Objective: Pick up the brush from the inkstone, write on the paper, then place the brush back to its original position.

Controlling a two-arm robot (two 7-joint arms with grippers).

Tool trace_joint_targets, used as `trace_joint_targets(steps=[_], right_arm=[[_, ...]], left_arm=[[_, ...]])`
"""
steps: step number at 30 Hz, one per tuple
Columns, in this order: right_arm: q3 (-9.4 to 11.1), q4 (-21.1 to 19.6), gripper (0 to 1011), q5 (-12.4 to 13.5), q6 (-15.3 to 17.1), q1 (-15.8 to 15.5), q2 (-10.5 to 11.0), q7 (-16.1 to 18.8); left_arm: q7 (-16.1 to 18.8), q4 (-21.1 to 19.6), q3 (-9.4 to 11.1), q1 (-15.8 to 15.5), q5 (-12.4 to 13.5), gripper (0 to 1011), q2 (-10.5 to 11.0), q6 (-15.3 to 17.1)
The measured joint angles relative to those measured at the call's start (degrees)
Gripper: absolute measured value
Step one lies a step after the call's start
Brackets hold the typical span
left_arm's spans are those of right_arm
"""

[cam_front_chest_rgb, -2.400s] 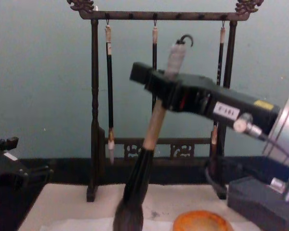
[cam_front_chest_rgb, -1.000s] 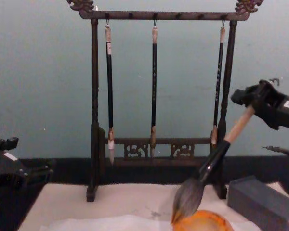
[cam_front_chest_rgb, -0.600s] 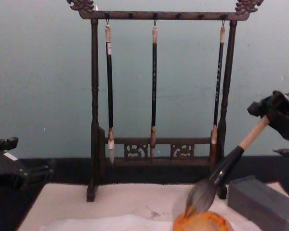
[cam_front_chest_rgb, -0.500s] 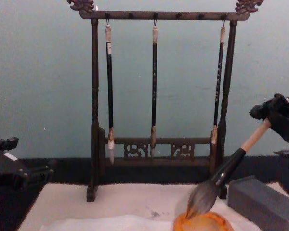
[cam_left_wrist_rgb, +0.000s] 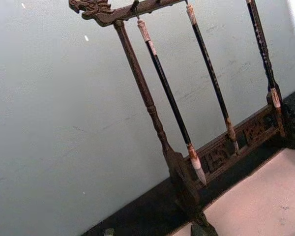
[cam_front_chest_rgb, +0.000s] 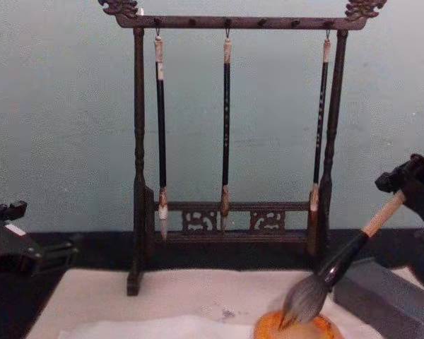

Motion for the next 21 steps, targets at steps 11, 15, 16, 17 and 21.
trace_joint_targets(steps=[11, 15, 16, 17, 21], right_arm=[[-0.6, 0.6, 0, 2.3, 0.3, -0.1, 0.8, -0.7], [-0.9, 1.1, 0, 2.9, 0.2, -0.1, 0.9, -1.0], [-1.0, 1.4, 0, 3.3, 0.2, 0.0, 0.9, -1.1], [-1.1, 1.5, 0, 3.4, 0.2, 0.1, 0.9, -1.2], [-1.4, 2.5, 0, 4.6, 0.3, 0.4, 0.7, -1.7]], left_arm=[[0.0, 0.0, 0.0, 0.0, 0.0, 1010, 0.0, 0.0], [0.0, 0.0, 0.0, 0.0, 0.0, 1010, 0.0, 0.0], [0.0, 0.0, 0.0, 0.0, 0.0, 1010, 0.0, 0.0], [0.0, 0.0, 0.0, 0.0, 0.0, 1010, 0.0, 0.0], [0.0, 0.0, 0.0, 0.0, 0.0, 1010, 0.0, 0.0]])
